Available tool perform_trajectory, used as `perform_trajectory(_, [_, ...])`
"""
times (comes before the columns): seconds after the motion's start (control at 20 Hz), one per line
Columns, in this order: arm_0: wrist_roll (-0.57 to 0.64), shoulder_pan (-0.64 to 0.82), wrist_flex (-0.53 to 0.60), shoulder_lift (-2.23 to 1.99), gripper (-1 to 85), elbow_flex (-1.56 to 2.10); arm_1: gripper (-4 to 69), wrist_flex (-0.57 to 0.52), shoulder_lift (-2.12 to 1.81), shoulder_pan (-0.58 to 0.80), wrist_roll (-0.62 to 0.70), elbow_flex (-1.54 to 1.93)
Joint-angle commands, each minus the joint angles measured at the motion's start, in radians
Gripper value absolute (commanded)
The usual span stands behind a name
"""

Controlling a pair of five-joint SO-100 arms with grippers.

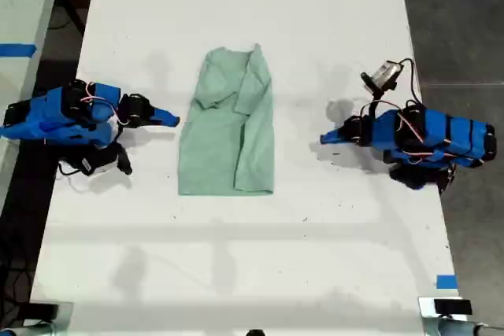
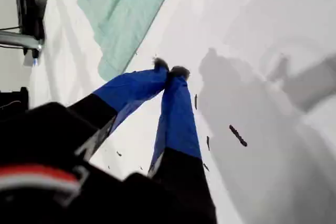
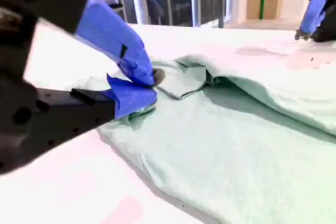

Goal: Fold t shirt

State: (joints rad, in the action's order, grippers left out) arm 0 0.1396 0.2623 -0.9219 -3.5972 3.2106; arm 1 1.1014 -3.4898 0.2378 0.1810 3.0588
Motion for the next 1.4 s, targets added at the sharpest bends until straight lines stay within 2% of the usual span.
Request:
perform_trajectory(0.0, [-0.063, 0.008, -0.072, -0.009, -0.2, -0.015, 1.5, 0.015, -0.017, 0.012, -0.034, 0.055])
perform_trajectory(0.25, [-0.084, 0.032, -0.077, 0.006, -0.2, -0.012, 1.5, 0.015, -0.017, 0.012, -0.034, 0.055])
perform_trajectory(0.35, [-0.095, 0.046, -0.04, 0.106, -0.3, -0.032, 1.5, 0.015, -0.017, 0.012, -0.034, 0.055])
perform_trajectory(0.55, [-0.101, 0.015, 0.167, 0.787, -0.4, -0.268, 1.5, 0.015, -0.017, 0.012, -0.035, 0.055])
perform_trajectory(0.6, [-0.132, -0.028, 0.176, 0.986, -0.4, -0.37, 1.5, 0.017, -0.017, 0.012, -0.035, 0.055])
perform_trajectory(0.7, [-0.155, -0.066, 0.16, 1.213, -0.4, -0.5, 1.5, 0.017, -0.017, 0.012, -0.035, 0.055])
perform_trajectory(0.95, [-0.156, -0.086, 0.143, 1.203, -0.4, -0.518, 1.5, 0.017, -0.017, 0.012, -0.034, 0.055])
perform_trajectory(1.05, [-0.178, -0.107, 0.075, 1.235, -0.2, -0.614, 1.5, 0.017, -0.017, 0.014, -0.034, 0.055])
perform_trajectory(1.2, [-0.172, -0.123, -0.058, 1.439, 7.0, -0.848, 1.5, 0.017, -0.017, 0.015, -0.034, 0.055])
perform_trajectory(1.25, [-0.173, -0.129, -0.084, 1.494, 12.1, -0.902, 1.5, 0.017, -0.017, 0.015, -0.034, 0.055])
perform_trajectory(1.35, [-0.186, -0.132, -0.109, 1.565, 16.1, -0.95, 1.5, 0.017, -0.017, 0.014, -0.034, 0.055])
